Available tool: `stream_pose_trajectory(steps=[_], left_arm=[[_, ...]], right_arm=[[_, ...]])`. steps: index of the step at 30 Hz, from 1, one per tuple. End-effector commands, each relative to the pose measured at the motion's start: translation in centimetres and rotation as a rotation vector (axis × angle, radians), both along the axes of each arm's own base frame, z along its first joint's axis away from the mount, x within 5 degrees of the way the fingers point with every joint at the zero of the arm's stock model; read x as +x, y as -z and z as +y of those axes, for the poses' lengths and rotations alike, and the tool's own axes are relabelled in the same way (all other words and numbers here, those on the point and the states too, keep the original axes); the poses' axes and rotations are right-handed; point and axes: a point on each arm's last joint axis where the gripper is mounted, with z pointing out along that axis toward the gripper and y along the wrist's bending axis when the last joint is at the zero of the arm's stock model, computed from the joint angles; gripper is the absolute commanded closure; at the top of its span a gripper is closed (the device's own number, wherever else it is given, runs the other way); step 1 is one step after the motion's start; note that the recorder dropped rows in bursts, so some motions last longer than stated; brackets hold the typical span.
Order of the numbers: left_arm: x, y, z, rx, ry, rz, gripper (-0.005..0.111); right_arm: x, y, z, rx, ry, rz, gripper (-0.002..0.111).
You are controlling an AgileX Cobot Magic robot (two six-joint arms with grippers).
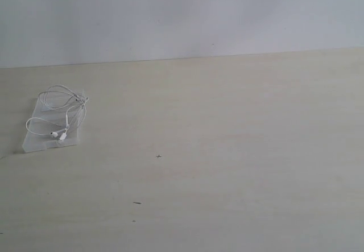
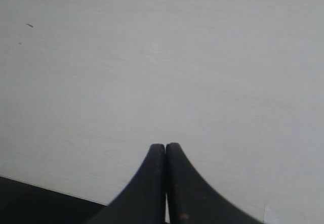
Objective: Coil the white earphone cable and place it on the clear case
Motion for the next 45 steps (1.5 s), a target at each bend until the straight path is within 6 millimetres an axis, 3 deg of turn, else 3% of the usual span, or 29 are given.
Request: stream_pose_trajectory(steps=[1, 14, 45], left_arm=[[-0.18, 1.2, 0.02, -0.016, -0.005, 0.122, 0.107], [-0.24, 1.5, -0.16, -0.113, -0.001, 0.15, 0.107], [-0.29, 1.49, 0.28, -0.114, -0.081, 0.146, 0.107]], right_arm=[[-0.01, 0.07, -0.1, -0.003, -0.002, -0.006, 0.108], [-0.01, 0.07, -0.1, -0.003, -0.002, -0.006, 0.108], [0.01, 0.06, -0.11, -0.003, -0.002, -0.008, 0.108]])
